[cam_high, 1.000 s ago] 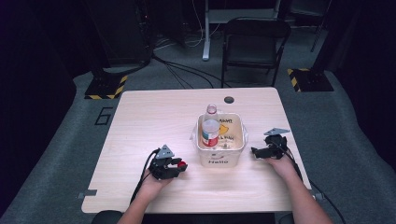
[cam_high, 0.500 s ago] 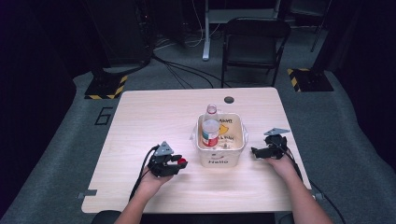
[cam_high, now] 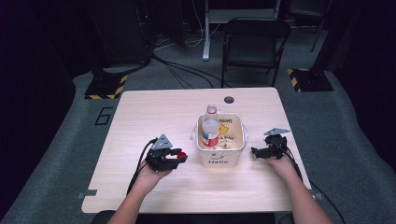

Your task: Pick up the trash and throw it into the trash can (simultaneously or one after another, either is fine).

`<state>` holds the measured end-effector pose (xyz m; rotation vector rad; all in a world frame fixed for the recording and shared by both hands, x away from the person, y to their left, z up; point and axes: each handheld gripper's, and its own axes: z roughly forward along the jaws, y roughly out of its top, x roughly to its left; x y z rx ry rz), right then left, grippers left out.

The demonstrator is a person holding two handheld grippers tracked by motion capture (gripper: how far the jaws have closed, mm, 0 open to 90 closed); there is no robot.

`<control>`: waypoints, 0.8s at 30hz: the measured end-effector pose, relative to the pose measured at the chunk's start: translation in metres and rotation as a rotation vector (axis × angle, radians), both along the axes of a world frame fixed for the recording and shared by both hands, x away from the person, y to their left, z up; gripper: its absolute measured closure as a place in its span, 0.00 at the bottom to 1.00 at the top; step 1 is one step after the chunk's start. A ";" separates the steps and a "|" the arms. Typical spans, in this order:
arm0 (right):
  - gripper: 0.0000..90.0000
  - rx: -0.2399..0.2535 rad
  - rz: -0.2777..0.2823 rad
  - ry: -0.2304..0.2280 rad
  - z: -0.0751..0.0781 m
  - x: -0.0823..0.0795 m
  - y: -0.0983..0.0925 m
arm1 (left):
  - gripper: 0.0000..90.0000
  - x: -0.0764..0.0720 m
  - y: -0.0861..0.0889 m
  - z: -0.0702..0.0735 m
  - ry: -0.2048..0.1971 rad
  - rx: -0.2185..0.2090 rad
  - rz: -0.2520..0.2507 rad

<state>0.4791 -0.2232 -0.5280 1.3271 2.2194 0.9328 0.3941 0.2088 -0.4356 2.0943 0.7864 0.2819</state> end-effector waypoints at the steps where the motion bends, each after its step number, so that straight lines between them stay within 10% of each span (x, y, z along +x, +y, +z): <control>1: 0.00 0.000 0.001 0.000 0.000 0.000 0.000 | 0.64 0.000 0.000 0.003 -0.004 0.003 -0.006; 24: 0.00 0.000 0.000 0.000 0.000 0.000 0.000 | 0.64 0.006 -0.014 0.071 -0.087 0.027 -0.062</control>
